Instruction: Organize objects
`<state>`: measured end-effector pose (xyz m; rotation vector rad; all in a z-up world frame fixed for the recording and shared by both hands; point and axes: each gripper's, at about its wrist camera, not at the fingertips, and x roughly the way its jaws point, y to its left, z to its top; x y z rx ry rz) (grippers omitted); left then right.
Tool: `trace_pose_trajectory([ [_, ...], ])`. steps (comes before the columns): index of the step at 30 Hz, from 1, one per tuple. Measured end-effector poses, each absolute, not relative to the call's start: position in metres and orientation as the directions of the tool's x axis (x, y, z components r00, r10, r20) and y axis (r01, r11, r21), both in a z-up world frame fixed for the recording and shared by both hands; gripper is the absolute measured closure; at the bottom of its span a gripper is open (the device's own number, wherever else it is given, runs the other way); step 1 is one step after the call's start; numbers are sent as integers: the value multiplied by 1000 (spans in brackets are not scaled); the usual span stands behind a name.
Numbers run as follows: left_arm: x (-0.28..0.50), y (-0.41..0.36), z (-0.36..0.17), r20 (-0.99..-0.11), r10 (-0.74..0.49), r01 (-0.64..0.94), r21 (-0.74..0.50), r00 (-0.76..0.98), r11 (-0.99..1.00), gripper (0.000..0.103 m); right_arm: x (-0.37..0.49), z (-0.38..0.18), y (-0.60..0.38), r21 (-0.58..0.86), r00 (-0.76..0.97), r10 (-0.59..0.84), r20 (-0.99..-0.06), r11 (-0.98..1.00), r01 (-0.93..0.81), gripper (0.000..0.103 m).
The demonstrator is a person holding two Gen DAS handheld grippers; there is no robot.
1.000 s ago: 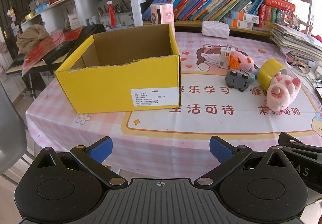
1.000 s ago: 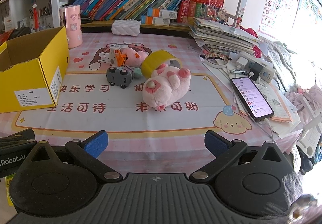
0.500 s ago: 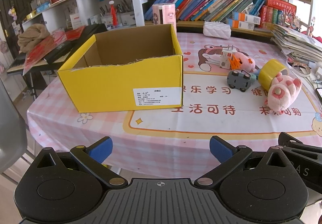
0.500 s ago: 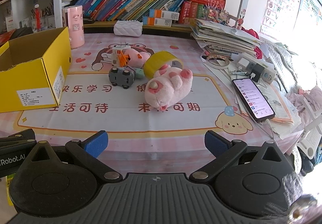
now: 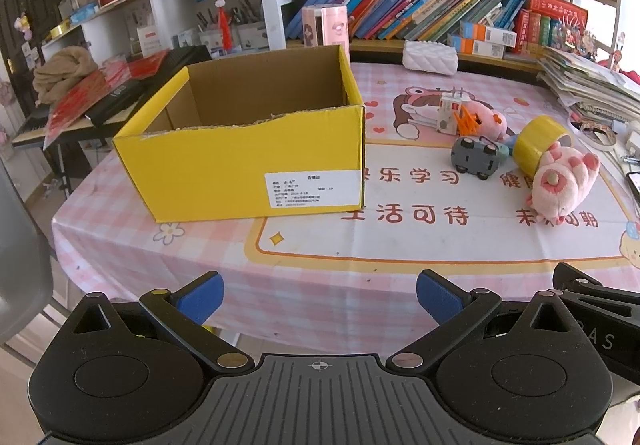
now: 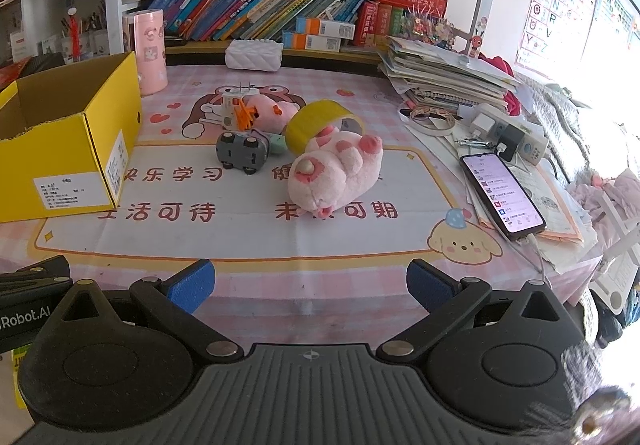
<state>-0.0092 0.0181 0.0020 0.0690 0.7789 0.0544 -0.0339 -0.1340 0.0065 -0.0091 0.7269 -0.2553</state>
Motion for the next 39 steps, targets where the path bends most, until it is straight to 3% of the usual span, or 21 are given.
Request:
trace_pose_trajectory([
  [18,1,10,-3,-710,89,-37,88,698,995,0,-32,4,-138,-97,718,-226,-658,971,216,0],
  [39,31,-19,-4,-734,91,-69,61,673,996,0,15,0,-180,-65,743,-110,-661,994,89,2],
])
